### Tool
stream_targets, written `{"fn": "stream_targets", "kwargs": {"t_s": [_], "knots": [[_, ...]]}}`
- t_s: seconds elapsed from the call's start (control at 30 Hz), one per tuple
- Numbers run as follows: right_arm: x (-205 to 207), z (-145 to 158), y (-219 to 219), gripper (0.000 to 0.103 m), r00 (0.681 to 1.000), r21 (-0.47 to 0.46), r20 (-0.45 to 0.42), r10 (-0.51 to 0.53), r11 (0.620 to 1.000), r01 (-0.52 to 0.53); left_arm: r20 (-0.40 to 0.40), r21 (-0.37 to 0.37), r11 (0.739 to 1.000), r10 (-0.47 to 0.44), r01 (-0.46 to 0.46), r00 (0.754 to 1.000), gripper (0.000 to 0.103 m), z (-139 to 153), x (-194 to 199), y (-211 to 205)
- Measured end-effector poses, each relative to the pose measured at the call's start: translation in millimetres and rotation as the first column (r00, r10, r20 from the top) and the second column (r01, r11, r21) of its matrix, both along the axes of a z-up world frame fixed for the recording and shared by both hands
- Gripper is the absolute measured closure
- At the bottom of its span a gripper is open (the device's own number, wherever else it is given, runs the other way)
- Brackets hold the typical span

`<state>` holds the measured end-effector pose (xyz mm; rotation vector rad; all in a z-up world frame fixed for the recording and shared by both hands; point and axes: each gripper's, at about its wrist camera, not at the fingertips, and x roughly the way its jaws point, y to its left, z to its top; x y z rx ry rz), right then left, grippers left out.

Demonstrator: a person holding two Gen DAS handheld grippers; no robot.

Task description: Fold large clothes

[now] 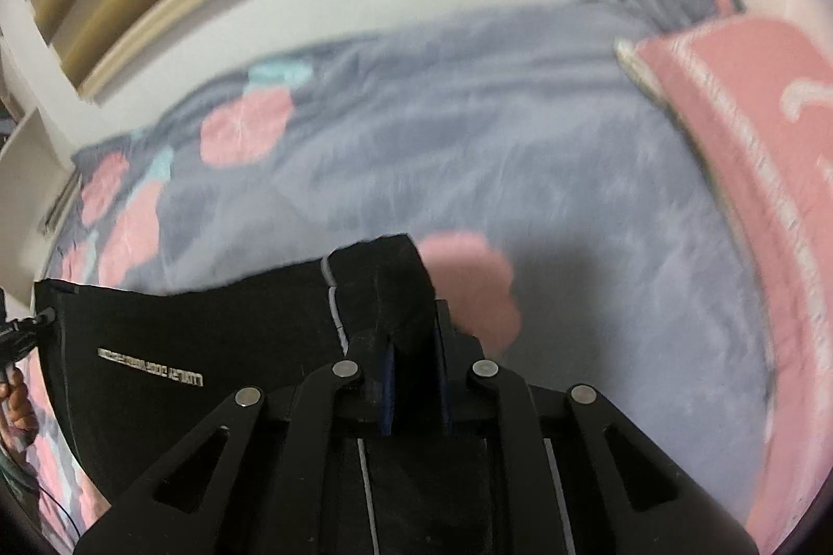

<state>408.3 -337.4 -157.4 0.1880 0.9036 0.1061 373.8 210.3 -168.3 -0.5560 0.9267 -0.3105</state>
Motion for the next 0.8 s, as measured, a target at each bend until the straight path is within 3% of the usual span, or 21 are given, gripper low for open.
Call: {"fn": "stream_targets", "kwargs": {"t_s": [0.07, 0.13, 0.3, 0.37, 0.43, 0.5, 0.57, 0.67, 0.73, 0.8], "knots": [[12, 13, 2, 0.090, 0.999, -0.049, 0.037, -0.023, 0.999, 0.025, 0.024, 0.001, 1.000, 0.006, -0.006, 1.000, 0.091, 11, 15, -5], [29, 9, 2, 0.091, 0.999, -0.080, 0.035, -0.042, 0.996, 0.044, 0.001, 0.034, 0.999, 0.028, -0.028, 1.000, 0.091, 3, 40, -10], [80, -68, 2, 0.091, 0.984, -0.101, -0.156, -0.087, 0.992, 0.072, -0.193, 0.143, 0.989, 0.074, -0.046, 0.978, 0.091, -79, 80, -24], [87, -100, 4, 0.091, 0.969, -0.084, -0.230, -0.087, 0.994, 0.070, -0.260, 0.123, 0.991, 0.081, -0.050, 0.962, 0.087, -110, 81, -25], [90, -120, 6, 0.090, 0.955, -0.056, -0.285, -0.089, 0.995, 0.076, -0.279, 0.097, 0.993, 0.089, -0.065, 0.956, 0.083, -125, 80, -24], [91, -126, 8, 0.078, 0.945, -0.062, -0.309, -0.108, 0.994, 0.093, -0.289, 0.060, 0.996, 0.078, -0.063, 0.954, 0.081, -125, 81, -20], [89, -121, 7, 0.074, 0.940, -0.079, -0.319, -0.122, 0.992, 0.101, -0.304, 0.039, 0.998, 0.063, -0.054, 0.950, 0.080, -119, 82, -14], [73, -94, 8, 0.069, 0.949, -0.071, -0.295, -0.110, 0.993, 0.093, -0.256, 0.084, 0.995, 0.076, -0.056, 0.964, 0.072, -82, 69, -4], [49, -64, 12, 0.053, 0.965, -0.064, -0.247, -0.088, 0.995, 0.074, -0.190, 0.149, 0.987, 0.093, -0.065, 0.977, 0.068, -52, 54, -2], [25, -38, 18, 0.035, 0.980, -0.042, -0.194, -0.052, 0.998, 0.045, -0.129, 0.194, 0.978, 0.103, -0.077, 0.986, 0.056, -22, 36, -3]]}}
